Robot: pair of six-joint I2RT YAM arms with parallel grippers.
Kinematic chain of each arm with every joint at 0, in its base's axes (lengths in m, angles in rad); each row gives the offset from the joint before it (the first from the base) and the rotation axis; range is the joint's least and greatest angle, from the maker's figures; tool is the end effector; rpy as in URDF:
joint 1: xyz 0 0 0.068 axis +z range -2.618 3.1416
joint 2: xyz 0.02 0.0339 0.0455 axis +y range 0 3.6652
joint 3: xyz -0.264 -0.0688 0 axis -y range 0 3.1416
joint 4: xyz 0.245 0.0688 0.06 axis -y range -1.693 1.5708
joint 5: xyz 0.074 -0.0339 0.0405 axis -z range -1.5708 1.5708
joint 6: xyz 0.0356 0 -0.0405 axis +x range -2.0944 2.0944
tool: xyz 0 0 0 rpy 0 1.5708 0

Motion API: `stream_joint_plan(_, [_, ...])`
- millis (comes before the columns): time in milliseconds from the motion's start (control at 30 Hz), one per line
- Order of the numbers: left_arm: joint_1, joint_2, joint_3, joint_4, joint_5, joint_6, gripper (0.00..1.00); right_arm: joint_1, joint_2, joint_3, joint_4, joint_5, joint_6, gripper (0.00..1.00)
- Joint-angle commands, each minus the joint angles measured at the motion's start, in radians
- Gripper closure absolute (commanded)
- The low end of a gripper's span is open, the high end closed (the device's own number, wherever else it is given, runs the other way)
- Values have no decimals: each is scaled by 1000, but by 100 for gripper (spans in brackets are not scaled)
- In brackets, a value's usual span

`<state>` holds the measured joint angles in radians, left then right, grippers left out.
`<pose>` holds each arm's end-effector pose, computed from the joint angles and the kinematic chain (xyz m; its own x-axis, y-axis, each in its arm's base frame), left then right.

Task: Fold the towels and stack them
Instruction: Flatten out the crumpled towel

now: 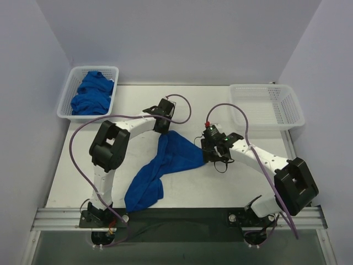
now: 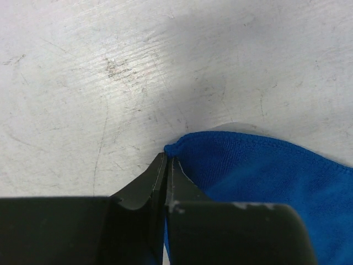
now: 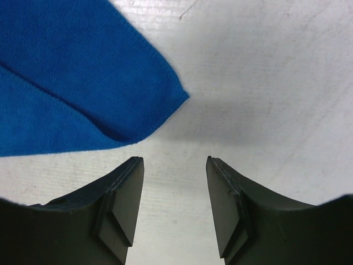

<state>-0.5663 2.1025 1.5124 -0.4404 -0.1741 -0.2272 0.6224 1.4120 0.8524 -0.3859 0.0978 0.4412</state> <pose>0.3804 -0.2346 0.1611 -0.8072 0.2503 -0.5346 0.2786 0.9600 0.0289 0.2310 0.1615 0.2062 -0.8236 -0.0679 -0.5631 -0.2013 0.9631 0.1784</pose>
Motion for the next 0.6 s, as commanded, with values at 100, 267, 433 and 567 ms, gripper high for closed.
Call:
stream_joint_plan(100, [-4,37,-23,-43,1,5,100,-38,93,85,-5,51,70,50])
stream_joint_plan(267, [-3,8,-40,-43,2,5,100,-73,157,102,28,43,129,50])
stream_joint_plan(433, [-1,-1,-43,-41,8,2,100,-85,220,106,71,13,165,50])
stream_joint_plan(567, [-3,-9,-54,-41,13,2,100,-85,263,103,100,-6,177,52])
